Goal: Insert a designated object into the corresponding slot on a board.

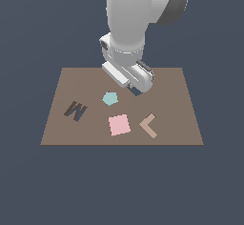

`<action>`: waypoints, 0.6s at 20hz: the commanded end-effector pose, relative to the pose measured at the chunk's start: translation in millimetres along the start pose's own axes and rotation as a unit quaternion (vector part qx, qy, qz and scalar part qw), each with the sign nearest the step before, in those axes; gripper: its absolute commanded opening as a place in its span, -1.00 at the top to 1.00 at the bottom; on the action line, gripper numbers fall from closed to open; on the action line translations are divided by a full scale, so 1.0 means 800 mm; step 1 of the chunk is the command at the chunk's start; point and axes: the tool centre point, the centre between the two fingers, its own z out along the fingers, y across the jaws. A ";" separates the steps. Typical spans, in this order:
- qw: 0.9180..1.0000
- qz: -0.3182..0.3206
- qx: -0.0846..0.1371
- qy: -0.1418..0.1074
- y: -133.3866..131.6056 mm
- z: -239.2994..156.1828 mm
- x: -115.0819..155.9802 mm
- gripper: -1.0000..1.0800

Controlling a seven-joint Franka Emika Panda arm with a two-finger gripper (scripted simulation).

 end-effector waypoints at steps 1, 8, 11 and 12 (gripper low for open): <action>1.000 0.028 0.000 0.000 -0.013 -0.001 -0.006 1.00; 0.996 0.084 0.000 0.000 -0.043 -0.002 -0.015 1.00; 0.995 0.101 0.000 0.000 -0.052 -0.003 -0.017 1.00; 0.994 0.105 0.000 0.000 -0.054 -0.003 -0.017 1.00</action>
